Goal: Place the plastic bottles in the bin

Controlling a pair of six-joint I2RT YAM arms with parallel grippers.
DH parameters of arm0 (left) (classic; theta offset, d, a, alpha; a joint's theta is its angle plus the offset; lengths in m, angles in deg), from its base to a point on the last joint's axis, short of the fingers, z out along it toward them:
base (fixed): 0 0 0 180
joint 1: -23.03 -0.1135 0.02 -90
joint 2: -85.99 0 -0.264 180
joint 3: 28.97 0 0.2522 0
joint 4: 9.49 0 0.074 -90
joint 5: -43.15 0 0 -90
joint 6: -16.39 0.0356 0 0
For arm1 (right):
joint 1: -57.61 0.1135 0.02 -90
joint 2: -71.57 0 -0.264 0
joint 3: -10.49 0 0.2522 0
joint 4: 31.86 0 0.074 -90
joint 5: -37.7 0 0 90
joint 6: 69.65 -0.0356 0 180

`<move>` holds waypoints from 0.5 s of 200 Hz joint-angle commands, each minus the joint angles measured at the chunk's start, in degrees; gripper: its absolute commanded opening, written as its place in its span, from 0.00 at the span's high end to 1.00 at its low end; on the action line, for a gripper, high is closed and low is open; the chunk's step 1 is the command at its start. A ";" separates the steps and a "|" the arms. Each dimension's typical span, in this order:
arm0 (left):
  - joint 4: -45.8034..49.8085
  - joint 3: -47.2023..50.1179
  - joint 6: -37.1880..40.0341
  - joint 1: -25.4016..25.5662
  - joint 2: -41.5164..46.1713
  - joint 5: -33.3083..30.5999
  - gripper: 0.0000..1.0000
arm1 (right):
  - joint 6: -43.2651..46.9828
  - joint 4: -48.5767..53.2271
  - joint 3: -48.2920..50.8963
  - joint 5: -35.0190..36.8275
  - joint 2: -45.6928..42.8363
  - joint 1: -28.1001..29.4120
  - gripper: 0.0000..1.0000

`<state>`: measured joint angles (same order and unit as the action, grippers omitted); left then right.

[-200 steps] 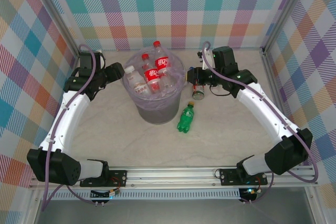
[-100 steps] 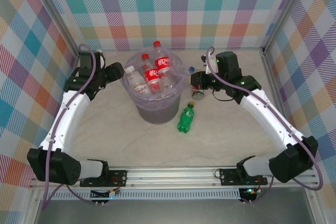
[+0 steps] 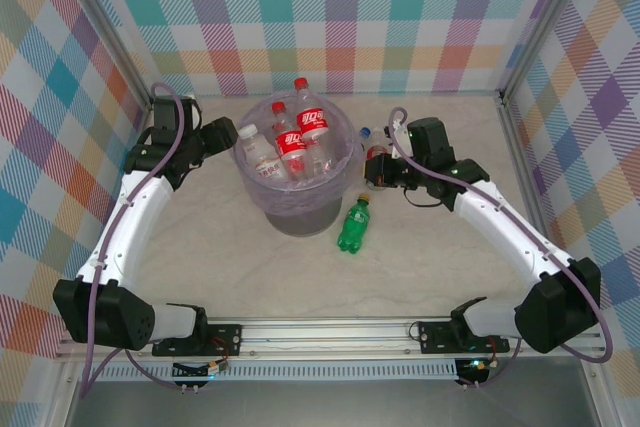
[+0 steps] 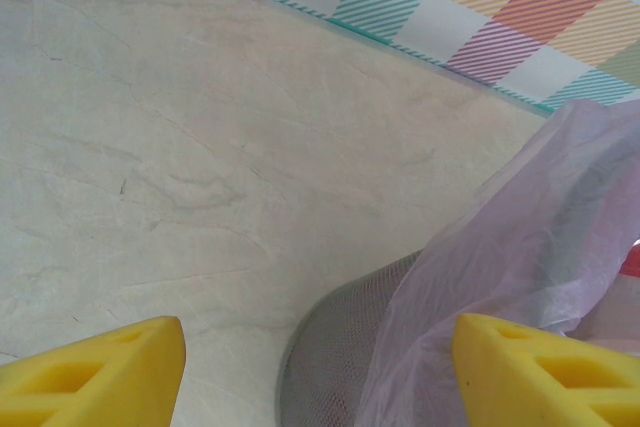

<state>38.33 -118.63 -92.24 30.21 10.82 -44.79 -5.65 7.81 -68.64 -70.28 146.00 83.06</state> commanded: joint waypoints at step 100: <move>3.29 1.64 0.95 0.20 -0.56 1.97 0.30 | 1.40 0.84 -15.08 -12.23 4.51 -1.55 0.46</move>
<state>37.52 -118.28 -92.24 30.21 10.84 -44.74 -3.01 12.05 -82.45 -76.33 147.42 80.72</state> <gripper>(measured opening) 0.705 0.545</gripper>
